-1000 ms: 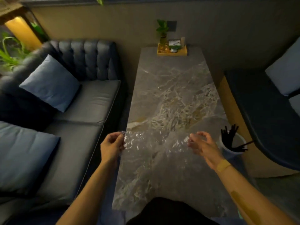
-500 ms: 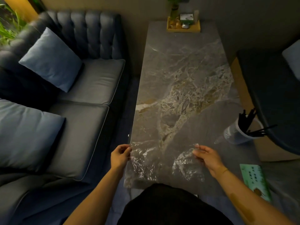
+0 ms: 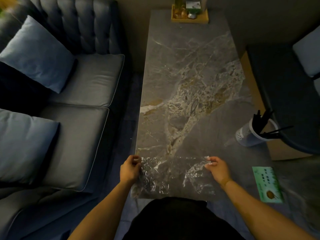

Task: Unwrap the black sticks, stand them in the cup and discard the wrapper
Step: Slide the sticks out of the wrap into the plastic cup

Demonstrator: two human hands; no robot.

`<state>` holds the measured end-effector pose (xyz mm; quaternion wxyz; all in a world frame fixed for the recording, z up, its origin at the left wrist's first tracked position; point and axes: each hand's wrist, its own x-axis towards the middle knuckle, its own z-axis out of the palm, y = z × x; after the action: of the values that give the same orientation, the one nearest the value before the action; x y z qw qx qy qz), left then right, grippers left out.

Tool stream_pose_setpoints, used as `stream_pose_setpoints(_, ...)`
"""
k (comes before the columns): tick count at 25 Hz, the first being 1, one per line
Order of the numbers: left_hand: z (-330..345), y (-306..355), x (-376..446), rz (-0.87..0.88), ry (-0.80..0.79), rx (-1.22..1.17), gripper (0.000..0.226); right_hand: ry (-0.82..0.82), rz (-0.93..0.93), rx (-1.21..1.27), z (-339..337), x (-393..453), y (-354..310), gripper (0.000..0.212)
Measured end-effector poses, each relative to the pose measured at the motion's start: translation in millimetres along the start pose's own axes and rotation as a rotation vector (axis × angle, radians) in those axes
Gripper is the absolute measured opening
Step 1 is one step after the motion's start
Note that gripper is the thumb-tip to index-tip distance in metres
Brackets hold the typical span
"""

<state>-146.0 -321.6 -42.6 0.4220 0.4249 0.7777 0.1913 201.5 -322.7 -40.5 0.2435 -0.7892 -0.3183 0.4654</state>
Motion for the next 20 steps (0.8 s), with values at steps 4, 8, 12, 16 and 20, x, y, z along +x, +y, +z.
stream_pose_setpoints(4,2,1,-6,0.006,0.012,-0.051,0.031,-0.039,-0.032,-0.180,-2,2,0,0.045)
stream_pose_setpoints(8,-2,11,-16,0.125,0.046,0.131,0.037,-0.047,-0.190,-0.418,-19,-8,7,0.054)
stream_pose_setpoints(12,7,40,-29,0.497,-0.020,0.472,0.034,-0.053,-0.389,-0.743,-61,-16,22,0.041)
stream_pose_setpoints(16,43,96,-37,0.663,-0.228,0.655,0.038,-0.035,-0.450,-0.934,-117,-16,28,0.037)
stream_pose_setpoints(20,94,152,-45,0.782,-0.363,0.914,0.044,-0.011,-0.484,-0.982,-176,-9,36,0.039)
